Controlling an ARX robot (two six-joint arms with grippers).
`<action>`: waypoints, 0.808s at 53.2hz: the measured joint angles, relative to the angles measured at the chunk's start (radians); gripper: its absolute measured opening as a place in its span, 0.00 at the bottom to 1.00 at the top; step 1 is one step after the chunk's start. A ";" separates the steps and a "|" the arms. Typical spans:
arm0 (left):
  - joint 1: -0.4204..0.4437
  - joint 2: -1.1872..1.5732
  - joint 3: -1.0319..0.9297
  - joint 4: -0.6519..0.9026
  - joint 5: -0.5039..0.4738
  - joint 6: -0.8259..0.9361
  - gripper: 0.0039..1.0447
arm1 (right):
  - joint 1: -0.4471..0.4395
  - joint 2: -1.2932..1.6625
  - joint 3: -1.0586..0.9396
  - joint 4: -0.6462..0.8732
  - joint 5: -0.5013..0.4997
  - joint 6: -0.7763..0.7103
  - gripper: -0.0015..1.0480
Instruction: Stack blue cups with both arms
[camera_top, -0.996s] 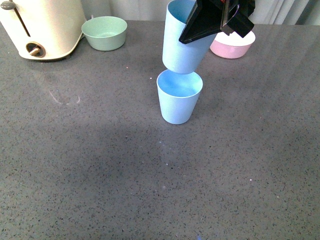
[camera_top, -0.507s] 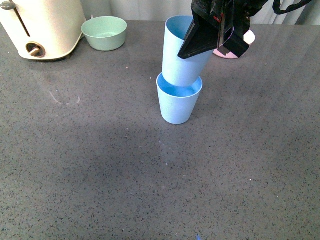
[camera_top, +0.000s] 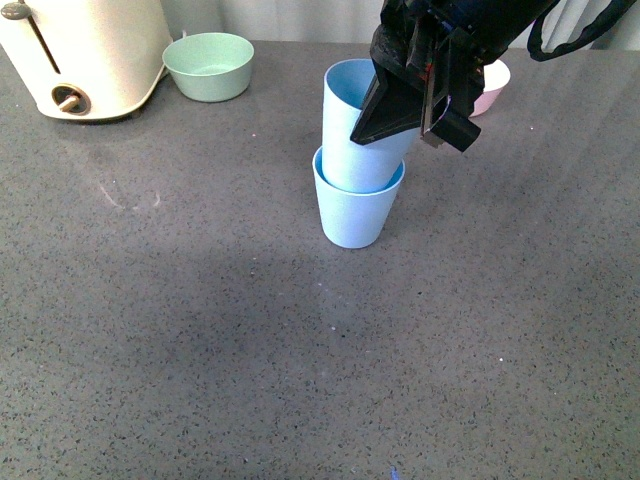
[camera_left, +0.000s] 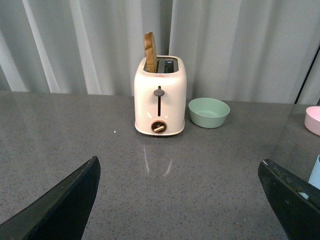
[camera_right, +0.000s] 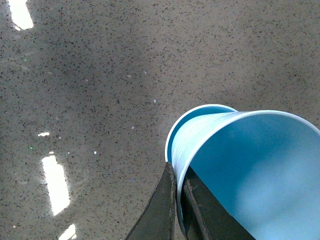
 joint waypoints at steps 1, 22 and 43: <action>0.000 0.000 0.000 0.000 0.000 0.000 0.92 | 0.000 0.000 0.000 0.000 0.000 0.000 0.02; 0.000 0.000 0.000 0.000 0.000 0.000 0.92 | -0.001 0.001 -0.001 -0.001 0.003 0.000 0.49; 0.000 0.000 0.000 0.000 0.000 0.000 0.92 | -0.200 -0.381 -0.231 0.406 -0.090 0.257 0.91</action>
